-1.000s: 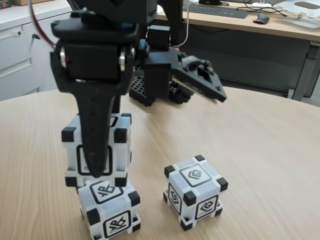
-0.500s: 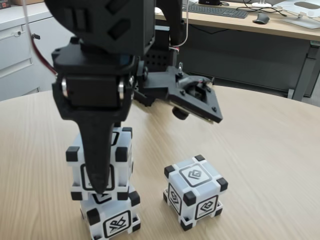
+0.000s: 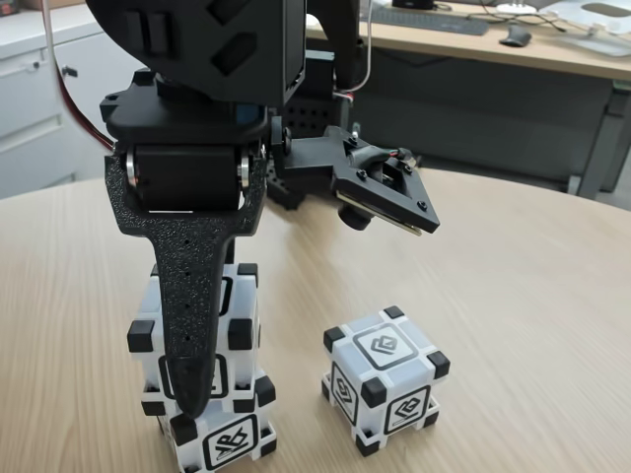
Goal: Stack cubes from left to right.
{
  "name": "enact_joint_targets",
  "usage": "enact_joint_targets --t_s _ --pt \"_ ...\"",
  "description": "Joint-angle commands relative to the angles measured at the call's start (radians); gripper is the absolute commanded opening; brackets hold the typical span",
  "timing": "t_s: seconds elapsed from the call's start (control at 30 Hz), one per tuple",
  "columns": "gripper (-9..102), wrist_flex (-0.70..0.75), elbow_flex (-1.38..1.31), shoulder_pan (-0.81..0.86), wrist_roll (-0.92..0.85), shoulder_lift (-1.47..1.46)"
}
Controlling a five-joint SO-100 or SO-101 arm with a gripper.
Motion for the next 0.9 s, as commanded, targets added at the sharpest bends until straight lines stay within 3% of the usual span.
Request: enact_joint_targets --t_s 0.0,0.3,0.87 --pt "42 0.005 -0.029 0.002 -0.017 0.025" --pt "42 0.011 -0.028 -0.017 -0.02 0.078" --pt "41 0.014 -0.026 -0.219 0.021 0.078"
